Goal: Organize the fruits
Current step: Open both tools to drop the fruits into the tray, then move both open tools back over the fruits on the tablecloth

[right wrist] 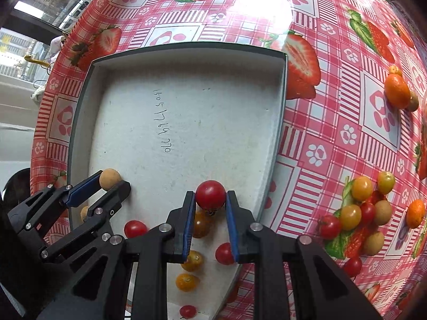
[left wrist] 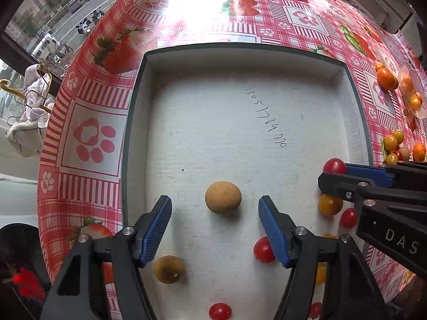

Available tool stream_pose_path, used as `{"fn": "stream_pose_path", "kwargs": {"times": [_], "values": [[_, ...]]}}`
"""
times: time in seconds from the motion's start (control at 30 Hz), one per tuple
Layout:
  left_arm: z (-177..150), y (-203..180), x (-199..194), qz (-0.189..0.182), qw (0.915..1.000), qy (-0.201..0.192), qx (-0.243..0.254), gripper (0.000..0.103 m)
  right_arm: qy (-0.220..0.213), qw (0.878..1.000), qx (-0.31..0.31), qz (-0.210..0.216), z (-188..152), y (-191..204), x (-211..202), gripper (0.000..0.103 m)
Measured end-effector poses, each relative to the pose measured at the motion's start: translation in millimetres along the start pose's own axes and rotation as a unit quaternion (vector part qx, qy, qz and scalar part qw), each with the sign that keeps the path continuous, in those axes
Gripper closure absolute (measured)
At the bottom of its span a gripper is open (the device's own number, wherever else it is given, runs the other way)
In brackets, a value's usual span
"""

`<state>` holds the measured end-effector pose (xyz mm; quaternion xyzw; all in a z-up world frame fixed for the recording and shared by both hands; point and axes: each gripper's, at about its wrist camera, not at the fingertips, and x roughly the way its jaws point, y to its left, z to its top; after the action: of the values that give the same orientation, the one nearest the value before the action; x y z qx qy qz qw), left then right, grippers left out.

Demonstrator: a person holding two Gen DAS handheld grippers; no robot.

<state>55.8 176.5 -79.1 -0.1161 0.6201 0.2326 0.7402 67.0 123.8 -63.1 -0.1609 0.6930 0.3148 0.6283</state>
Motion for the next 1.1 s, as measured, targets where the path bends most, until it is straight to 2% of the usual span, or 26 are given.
{"fn": "stream_pose_path", "kwargs": {"times": [0.1, 0.2, 0.37, 0.43, 0.6, 0.73, 1.1], "values": [[-2.2, 2.6, -2.4, 0.004, 1.0, -0.001, 0.004, 0.022, 0.0, 1.0, 0.0, 0.008, 2.1, 0.2, 1.8, 0.071], [-5.8, 1.5, -1.4, 0.011, 0.9999, 0.005, 0.009, 0.022, -0.001, 1.0, -0.002, 0.026, -0.9, 0.1, -1.2, 0.054], [-13.2, -1.5, -6.0, 0.011, 0.9999, 0.005, 0.01, 0.022, -0.009, 0.998, -0.002, 0.056, -2.6, 9.5, -11.2, 0.02], [-14.8, -4.1, -9.4, 0.011, 0.9999, 0.005, 0.01, 0.022, -0.015, 0.999, 0.001, 0.043, -3.4, 10.7, -17.7, 0.019], [-18.1, -13.1, -14.5, 0.01, 0.9997, -0.001, 0.023, 0.022, -0.029, 0.997, 0.018, 0.065, -13.7, -3.7, -35.7, 0.019], [-19.9, -31.1, -22.5, 0.008, 0.999, 0.0, 0.043, 0.022, -0.041, 0.997, 0.033, 0.056, -24.2, -22.6, -46.5, 0.019], [-29.2, -100.2, -45.7, -0.022, 0.9947, -0.019, 0.099, 0.022, -0.039, 0.992, 0.116, 0.028, -79.6, -109.2, -61.8, 0.018]]}}
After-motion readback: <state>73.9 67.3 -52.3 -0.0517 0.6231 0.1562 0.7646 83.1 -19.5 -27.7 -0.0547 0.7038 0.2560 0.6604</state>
